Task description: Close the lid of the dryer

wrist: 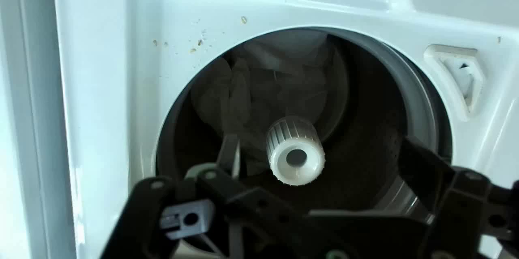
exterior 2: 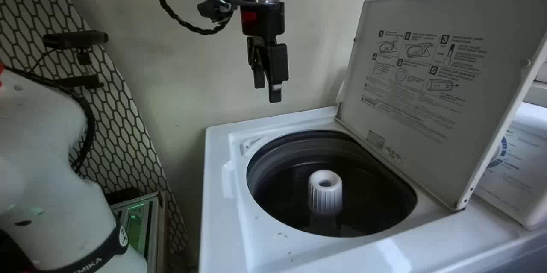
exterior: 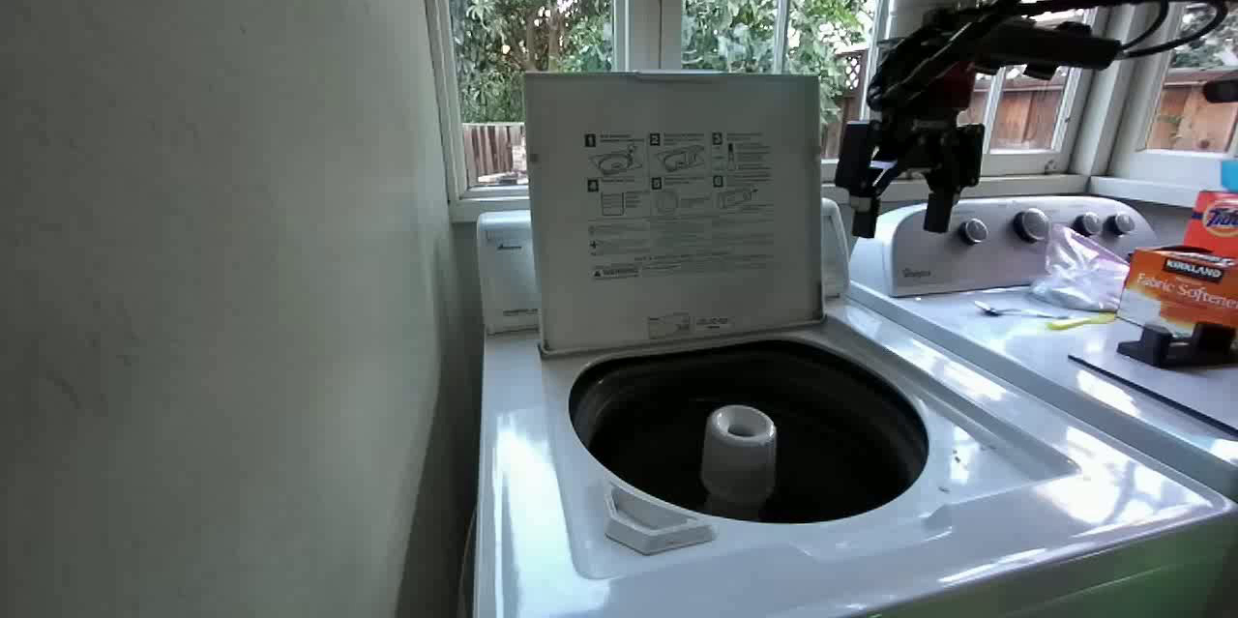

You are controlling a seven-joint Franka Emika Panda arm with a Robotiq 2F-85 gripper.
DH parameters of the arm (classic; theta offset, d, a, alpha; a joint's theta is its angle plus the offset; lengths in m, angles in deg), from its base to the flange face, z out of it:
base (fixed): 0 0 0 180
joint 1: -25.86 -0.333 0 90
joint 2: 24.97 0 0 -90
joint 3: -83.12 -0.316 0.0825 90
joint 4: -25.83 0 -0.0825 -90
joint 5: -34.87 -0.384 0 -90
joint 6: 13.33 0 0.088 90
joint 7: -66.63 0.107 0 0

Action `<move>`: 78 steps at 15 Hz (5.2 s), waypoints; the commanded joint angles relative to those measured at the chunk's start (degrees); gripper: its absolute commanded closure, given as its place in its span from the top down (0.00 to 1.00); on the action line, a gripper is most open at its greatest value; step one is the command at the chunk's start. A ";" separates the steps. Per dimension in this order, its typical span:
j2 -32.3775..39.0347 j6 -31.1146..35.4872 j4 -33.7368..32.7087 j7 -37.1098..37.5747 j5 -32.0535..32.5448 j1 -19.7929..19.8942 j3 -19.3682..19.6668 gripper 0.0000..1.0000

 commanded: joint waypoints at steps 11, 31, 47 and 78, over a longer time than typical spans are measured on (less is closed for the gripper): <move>0.03 -0.14 -0.12 -0.01 0.02 0.00 0.01 1.00; 12.38 -1.50 -13.47 14.88 -4.62 2.12 -1.28 1.00; 42.82 -10.55 -64.98 54.73 -15.26 5.41 4.59 1.00; 56.66 2.13 -80.49 81.47 -9.87 1.25 6.89 1.00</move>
